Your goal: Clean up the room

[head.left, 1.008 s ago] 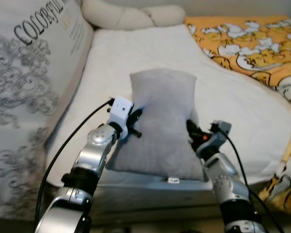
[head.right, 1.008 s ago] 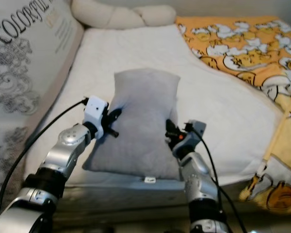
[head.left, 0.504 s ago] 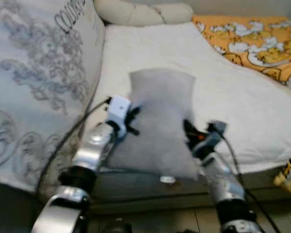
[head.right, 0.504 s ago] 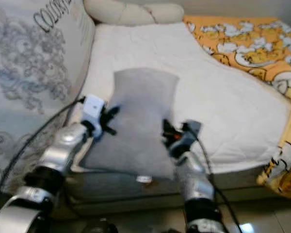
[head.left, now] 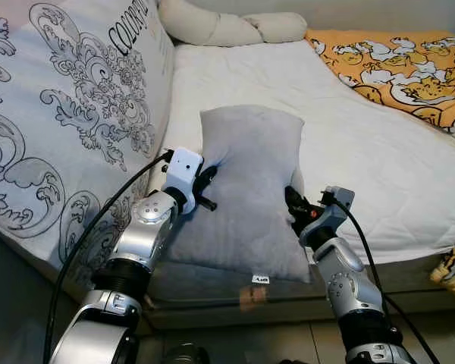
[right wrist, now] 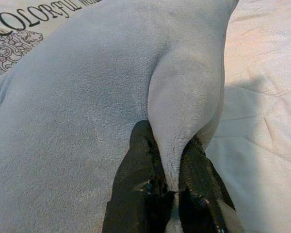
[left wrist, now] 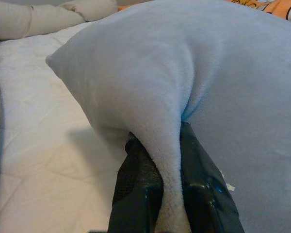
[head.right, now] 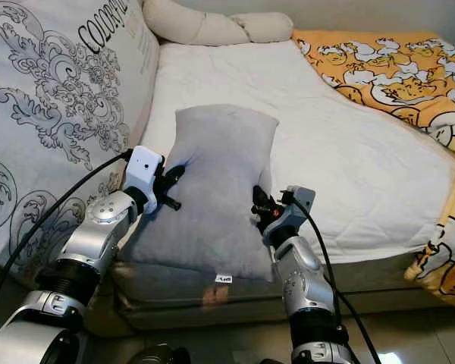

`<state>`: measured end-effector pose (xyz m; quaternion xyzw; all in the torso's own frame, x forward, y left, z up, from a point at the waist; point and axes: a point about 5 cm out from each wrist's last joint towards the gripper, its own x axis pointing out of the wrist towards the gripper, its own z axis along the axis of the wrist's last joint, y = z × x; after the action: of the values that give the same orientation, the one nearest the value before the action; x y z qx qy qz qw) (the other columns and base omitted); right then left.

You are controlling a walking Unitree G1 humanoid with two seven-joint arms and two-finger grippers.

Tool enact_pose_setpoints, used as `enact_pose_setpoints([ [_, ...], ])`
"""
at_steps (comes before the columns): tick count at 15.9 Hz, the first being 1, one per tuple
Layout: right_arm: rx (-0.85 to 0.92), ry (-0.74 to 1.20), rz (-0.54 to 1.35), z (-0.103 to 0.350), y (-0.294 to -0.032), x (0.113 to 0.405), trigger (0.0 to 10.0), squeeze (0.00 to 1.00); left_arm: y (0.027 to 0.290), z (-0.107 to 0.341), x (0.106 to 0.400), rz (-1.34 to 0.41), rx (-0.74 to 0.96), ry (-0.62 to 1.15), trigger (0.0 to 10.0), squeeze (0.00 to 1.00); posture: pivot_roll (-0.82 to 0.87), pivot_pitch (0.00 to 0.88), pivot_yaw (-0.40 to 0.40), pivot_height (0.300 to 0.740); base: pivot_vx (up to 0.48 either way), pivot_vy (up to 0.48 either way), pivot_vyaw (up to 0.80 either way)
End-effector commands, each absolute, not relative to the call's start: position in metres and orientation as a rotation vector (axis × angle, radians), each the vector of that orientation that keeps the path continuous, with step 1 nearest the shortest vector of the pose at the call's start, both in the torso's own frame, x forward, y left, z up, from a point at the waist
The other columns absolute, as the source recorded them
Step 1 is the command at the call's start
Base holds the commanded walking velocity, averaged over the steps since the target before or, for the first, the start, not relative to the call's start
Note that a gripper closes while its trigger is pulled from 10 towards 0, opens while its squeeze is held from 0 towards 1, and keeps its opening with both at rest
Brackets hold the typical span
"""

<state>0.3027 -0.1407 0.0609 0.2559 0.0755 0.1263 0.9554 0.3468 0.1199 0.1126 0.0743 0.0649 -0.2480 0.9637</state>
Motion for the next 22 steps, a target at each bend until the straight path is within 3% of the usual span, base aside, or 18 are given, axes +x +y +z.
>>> enact_pose_setpoints([
  [1, 0.492, 0.138, 0.26, 0.066, -0.145, 0.306, 10.0, 0.0, 0.125, 0.122, 0.351, -0.47, 0.152, 0.086, 10.0, 0.0, 0.05, 0.0, 0.02, 0.74, 0.244, 0.0, -0.49],
  [22, 0.405, 0.176, 0.395, 0.065, -0.135, 0.309, 10.0, 0.0, 0.135, 0.124, 0.353, -0.424, 0.157, 0.09, 10.0, 0.0, 0.06, 0.0, 0.003, 0.74, 0.244, 0.0, -0.02],
])
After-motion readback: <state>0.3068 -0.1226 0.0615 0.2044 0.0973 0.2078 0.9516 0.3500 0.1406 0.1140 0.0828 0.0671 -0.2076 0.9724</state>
